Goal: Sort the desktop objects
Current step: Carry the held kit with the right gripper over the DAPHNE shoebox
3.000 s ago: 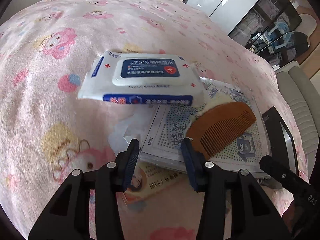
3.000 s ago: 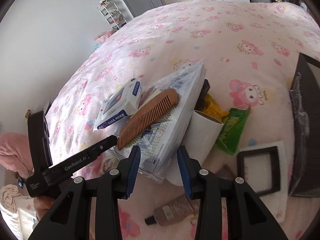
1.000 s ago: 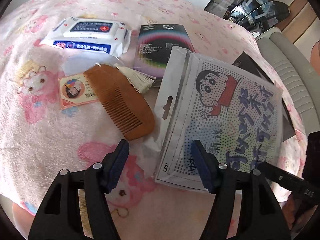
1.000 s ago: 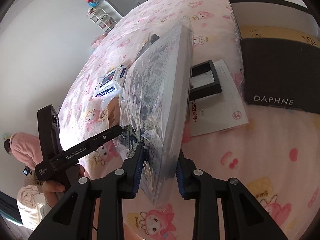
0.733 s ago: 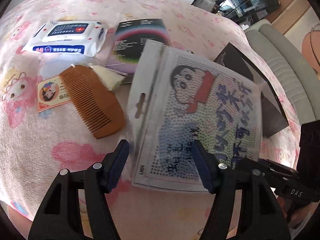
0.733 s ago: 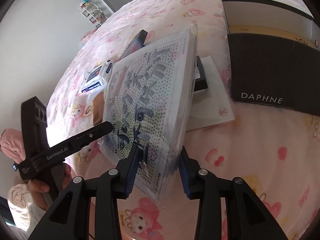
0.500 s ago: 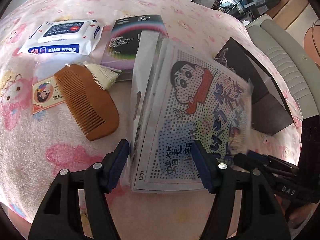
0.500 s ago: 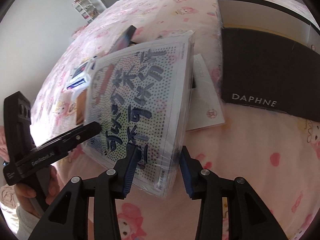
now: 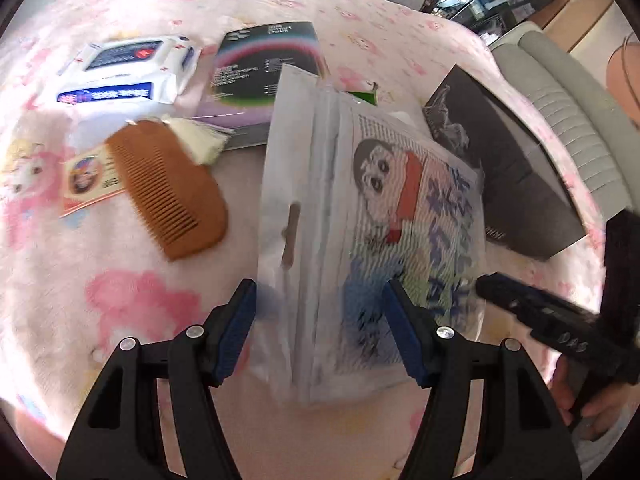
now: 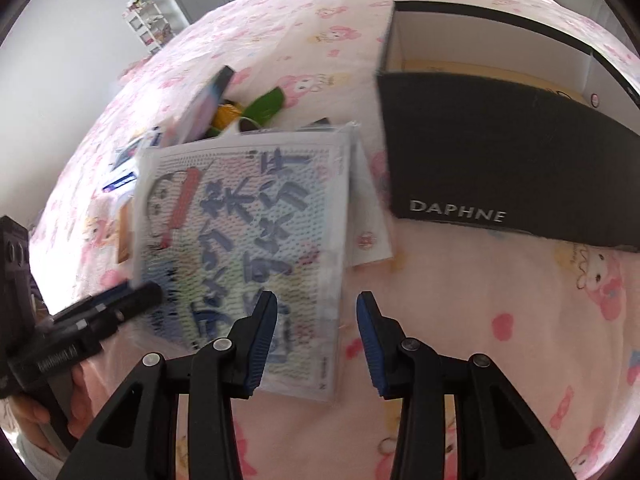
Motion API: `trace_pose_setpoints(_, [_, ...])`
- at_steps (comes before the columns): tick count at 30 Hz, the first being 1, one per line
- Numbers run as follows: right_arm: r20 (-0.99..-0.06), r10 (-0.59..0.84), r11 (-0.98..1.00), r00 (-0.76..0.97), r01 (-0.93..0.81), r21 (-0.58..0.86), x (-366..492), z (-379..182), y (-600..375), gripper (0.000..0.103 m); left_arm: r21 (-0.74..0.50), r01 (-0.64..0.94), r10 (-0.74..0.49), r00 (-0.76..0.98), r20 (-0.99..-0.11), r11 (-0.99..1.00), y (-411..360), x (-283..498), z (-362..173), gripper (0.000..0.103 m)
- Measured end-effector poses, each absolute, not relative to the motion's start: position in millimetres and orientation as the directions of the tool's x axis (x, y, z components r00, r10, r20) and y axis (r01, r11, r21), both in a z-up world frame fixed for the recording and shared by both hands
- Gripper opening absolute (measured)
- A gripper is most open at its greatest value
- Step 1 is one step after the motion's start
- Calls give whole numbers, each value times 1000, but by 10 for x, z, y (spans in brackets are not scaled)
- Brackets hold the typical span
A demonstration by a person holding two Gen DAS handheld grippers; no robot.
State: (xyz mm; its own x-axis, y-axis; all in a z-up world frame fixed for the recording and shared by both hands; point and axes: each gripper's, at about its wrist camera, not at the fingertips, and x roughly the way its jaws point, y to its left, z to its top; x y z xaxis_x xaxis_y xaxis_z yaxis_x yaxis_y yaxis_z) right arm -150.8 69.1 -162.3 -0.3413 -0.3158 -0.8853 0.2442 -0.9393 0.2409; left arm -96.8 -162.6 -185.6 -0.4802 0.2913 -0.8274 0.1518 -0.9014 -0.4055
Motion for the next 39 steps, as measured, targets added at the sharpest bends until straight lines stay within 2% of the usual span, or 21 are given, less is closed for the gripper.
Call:
trace_pose_setpoints(6, [-864, -384, -912, -325, 280, 300, -1569, -1756, 647, 41, -426, 152, 318, -459, -829, -892, -1464, -964, -1892, 66])
trace_pose_setpoints(11, [-875, -352, -917, -333, 308, 252, -1428, -1662, 601, 41, -406, 162, 295, -458, -838, -900, -1342, -785, -1865, 66])
trace_pose_setpoints(18, [-868, -367, -921, -336, 264, 287, -1056, -1451, 853, 40, -467, 103, 383, -435, -815, -878, -1214, -555, -1758, 66])
trace_pose_setpoints(21, [-869, -386, -916, -309, 241, 322, -962, -1465, 981, 40, -425, 112, 345, -419, -840, -898, -1183, -493, -1834, 66])
trace_pose_setpoints(28, [-869, -406, -910, -284, 220, 353, -955, -1654, 982, 40, -402, 151, 296, -459, -838, -903, -1189, -591, -1894, 67])
trace_pose_setpoints(30, [-868, -411, -908, -278, 214, 361, -957, -1710, 977, 40, -395, 134, 298, -454, -840, -909, -1129, -605, -1893, 66])
trace_pose_setpoints(32, [-868, -415, -906, -272, 208, 368, -959, -1766, 972, 41, -374, 117, 288, -444, -848, -920, -1050, -590, -1901, 60])
trace_pose_setpoints(35, [-867, -423, -903, -263, 200, 380, -961, -1850, 964, 42, -334, 115, 249, -455, -855, -936, -970, -553, -1861, 60])
trace_pose_setpoints(39, [-850, -425, -904, -311, 196, 380, -941, -1631, 1102, 36, -351, 106, 264, -470, -842, -931, -952, -534, -1723, 59])
